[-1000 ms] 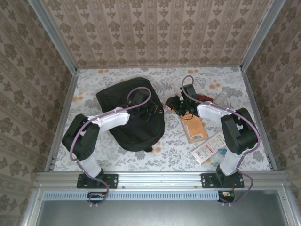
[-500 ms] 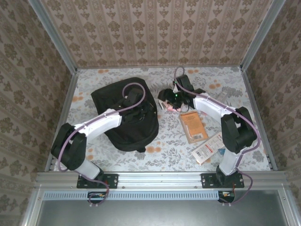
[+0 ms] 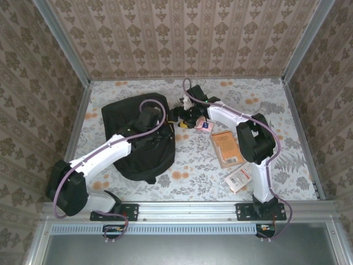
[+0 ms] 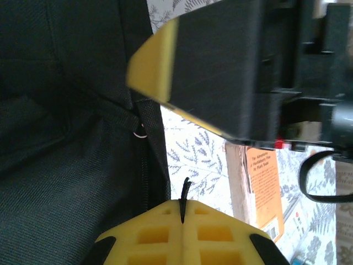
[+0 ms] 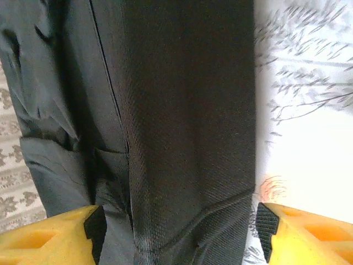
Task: Pack the student bag
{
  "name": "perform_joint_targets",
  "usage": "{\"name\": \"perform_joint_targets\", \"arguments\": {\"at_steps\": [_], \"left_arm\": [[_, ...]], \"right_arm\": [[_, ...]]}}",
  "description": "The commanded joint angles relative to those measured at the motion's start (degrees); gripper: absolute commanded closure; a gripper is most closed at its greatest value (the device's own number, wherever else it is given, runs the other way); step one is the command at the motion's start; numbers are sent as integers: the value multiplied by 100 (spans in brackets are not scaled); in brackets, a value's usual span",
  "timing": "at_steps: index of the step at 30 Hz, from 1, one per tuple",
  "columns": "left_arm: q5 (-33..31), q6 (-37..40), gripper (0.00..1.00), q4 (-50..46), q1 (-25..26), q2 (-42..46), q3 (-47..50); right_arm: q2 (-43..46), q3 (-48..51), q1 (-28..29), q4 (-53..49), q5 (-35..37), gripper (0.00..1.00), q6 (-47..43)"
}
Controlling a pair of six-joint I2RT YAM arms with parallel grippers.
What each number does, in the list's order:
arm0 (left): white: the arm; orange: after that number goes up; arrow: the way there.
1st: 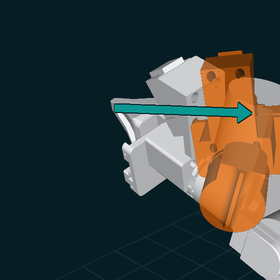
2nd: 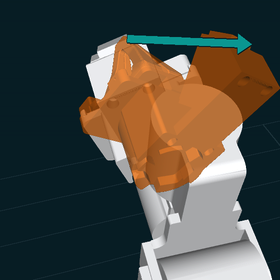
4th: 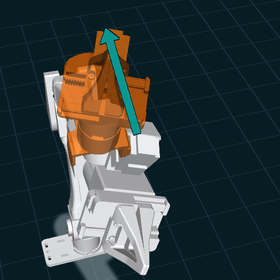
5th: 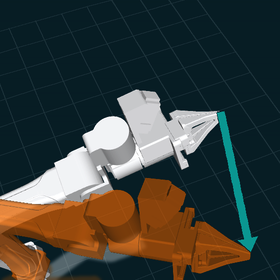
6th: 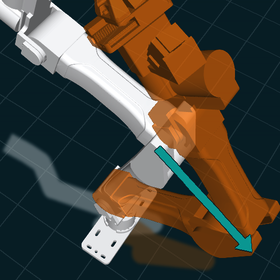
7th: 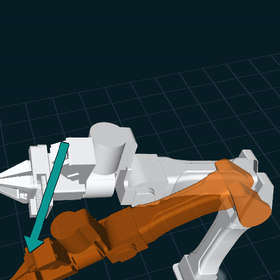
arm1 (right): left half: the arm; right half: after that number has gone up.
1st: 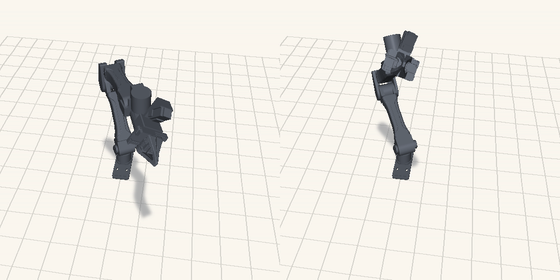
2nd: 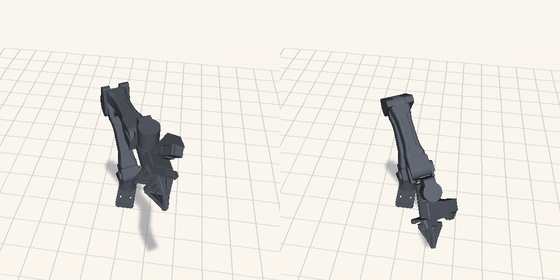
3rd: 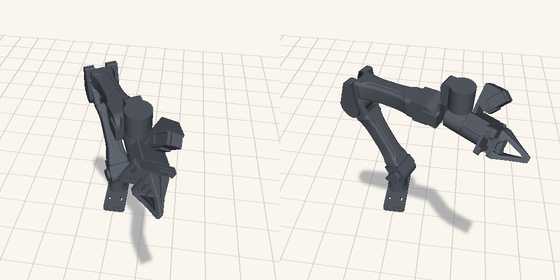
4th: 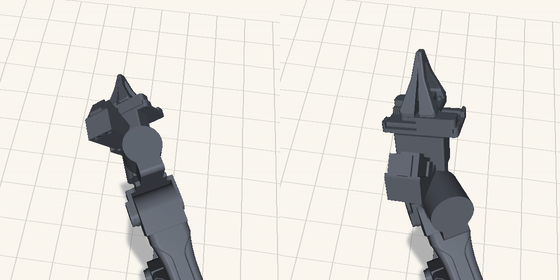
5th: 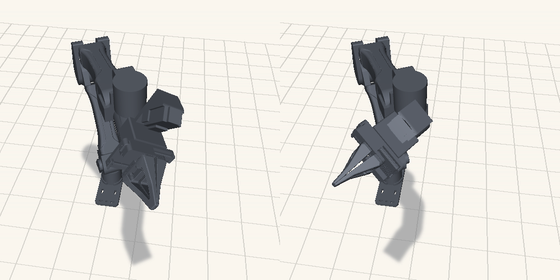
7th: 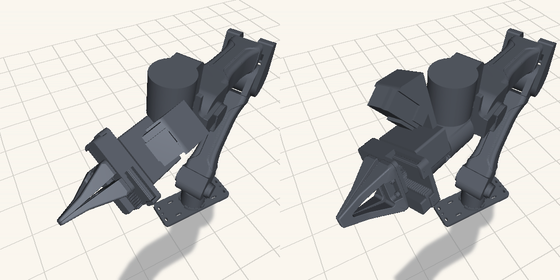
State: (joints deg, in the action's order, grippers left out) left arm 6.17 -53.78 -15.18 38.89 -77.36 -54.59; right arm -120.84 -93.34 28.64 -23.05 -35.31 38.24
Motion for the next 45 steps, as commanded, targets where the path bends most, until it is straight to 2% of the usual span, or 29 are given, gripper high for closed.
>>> {"name": "perform_joint_targets", "arguments": {"at_steps": [1, 4, 8, 10, 15, 25, 32, 38, 42, 43, 44, 45], "left_arm": [[232, 546, 100, -79, -36, 171, 38], [277, 778, 100, -187, -40, 174, 12], [315, 1040, 100, -400, -31, 209, -52], [323, 1113, 100, -480, -25, 279, -18], [255, 1373, 100, -592, 82, 688, 215], [80, 1599, 100, -927, 320, 1595, 753], [-81, 1538, 100, -1256, 343, 2226, 1069], [-196, 1493, 100, -1359, 323, 2631, 1296], [-188, 1419, 100, -1401, 202, 2524, 1186], [-133, 1326, 86, -1446, 61, 2459, 1101], [-15, 1193, 67, -1480, -131, 2355, 1012], [281, 1051, 56, -1421, -343, 2250, 978]], "right_arm": [[-148, -279, 97, -165, -294, 28, -47], [-271, -343, 189, -170, -229, 38, 21], [-237, -193, 203, 33, -25, 68, 225], [-178, -167, 190, 40, 118, 78, 233], [-164, -236, 48, 33, 357, 92, 295], [-372, -627, -146, -130, 499, 95, 325], [-578, -1210, -263, -584, 508, 94, 37], [-715, -1466, -333, -745, 304, 92, -180], [-598, -1330, -314, -683, 251, 87, -199], [-537, -1247, -313, -584, 219, 87, -158], [-476, -1135, -315, -465, 185, 87, -90], [-425, -1042, -319, -344, 160, 87, -31]]}}
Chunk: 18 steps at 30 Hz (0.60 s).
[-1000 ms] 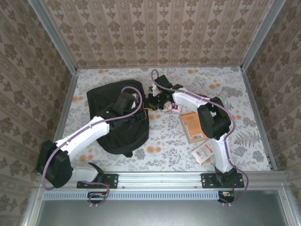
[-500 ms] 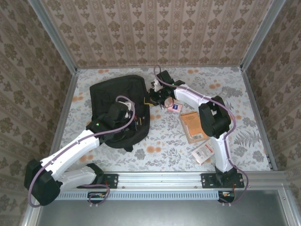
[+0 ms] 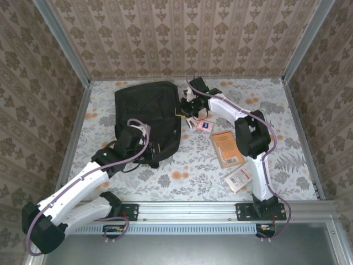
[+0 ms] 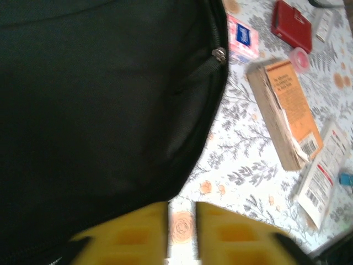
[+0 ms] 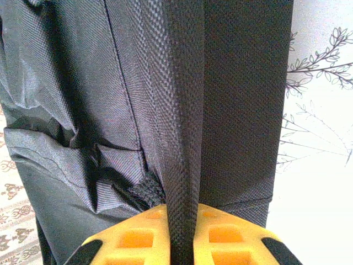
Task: Pack the student bag
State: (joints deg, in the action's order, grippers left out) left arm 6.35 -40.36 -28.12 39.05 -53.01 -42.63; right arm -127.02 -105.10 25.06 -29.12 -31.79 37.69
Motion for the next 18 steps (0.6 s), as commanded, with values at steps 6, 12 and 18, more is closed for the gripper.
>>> {"name": "perform_joint_targets", "arguments": {"at_steps": [6, 12, 18], "left_arm": [[1861, -2033, 39, 947, -1250, -900, 18], [2183, -3430, 38, 2019, -1183, -1371, 205], [1895, -3919, 39, 1702, -1138, -1507, 250]], "right_arm": [[370, 537, 51, 726, -346, 87, 311], [397, 686, 54, 976, -363, 88, 516], [406, 693, 61, 1060, -320, 88, 632]]}}
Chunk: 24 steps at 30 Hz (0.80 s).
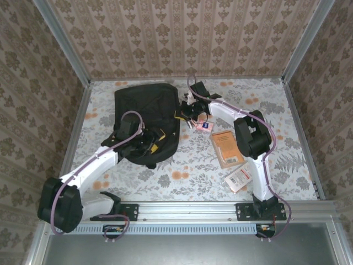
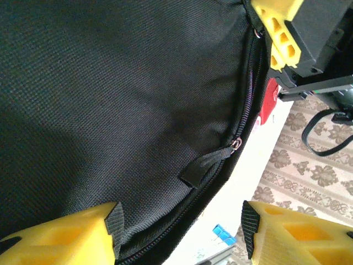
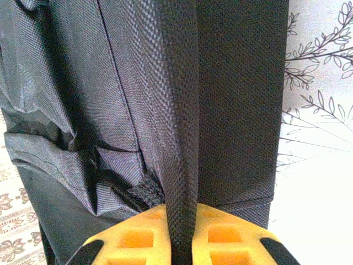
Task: Pack the student bag
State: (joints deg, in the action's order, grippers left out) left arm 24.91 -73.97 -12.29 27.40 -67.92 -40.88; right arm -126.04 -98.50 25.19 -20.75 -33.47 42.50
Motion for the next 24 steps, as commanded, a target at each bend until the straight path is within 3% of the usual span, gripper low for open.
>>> {"name": "perform_joint_targets", "arguments": {"at_steps": [1, 12, 24], "left_arm": [[41, -643, 39, 232, 28, -47, 135], [-71, -1049, 48, 1109, 72, -682, 56], [-205, -1023, 67, 1415, 93, -1045, -120]], "right_arm": [[308, 38, 56, 231, -162, 88, 153], [343, 122, 113, 332, -188, 91, 206], [333, 179, 170, 379, -212, 93, 241]]}}
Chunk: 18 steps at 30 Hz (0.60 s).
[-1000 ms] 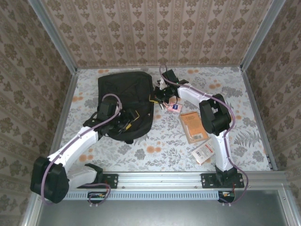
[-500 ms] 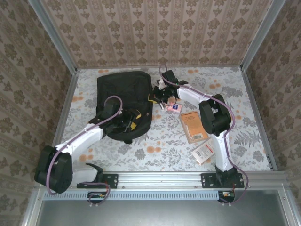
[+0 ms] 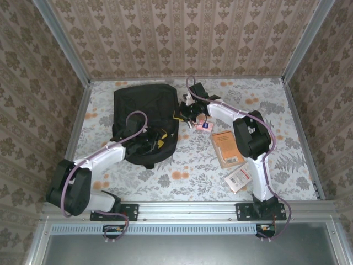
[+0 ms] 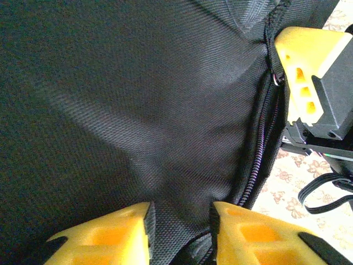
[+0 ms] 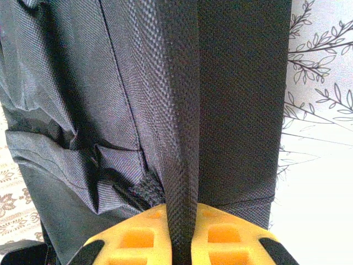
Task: Pack the student bag
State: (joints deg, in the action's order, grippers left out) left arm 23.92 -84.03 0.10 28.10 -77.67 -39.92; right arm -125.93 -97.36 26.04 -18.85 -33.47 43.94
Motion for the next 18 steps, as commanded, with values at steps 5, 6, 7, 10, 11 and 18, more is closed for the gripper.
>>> {"name": "perform_joint_targets", "arguments": {"at_steps": [5, 6, 7, 10, 11, 18], "left_arm": [[-133, -1, 72, 274, 23, -117, -263], [-134, 13, 73, 282, 20, -116, -278], [-147, 47, 74, 274, 21, -116, -290], [-184, 97, 85, 259, 20, -82, -284], [-199, 130, 90, 238, 21, -60, -278], [-382, 880, 100, -290, 30, 183, -346]], "right_arm": [[288, 81, 105, 179, -212, 93, 96], [288, 89, 111, 182, -212, 93, 97], [288, 101, 111, 195, -217, 93, 97], [288, 127, 112, 196, -186, 94, 103], [288, 128, 112, 193, -177, 94, 103], [276, 46, 85, 12, -10, 95, 15]]}}
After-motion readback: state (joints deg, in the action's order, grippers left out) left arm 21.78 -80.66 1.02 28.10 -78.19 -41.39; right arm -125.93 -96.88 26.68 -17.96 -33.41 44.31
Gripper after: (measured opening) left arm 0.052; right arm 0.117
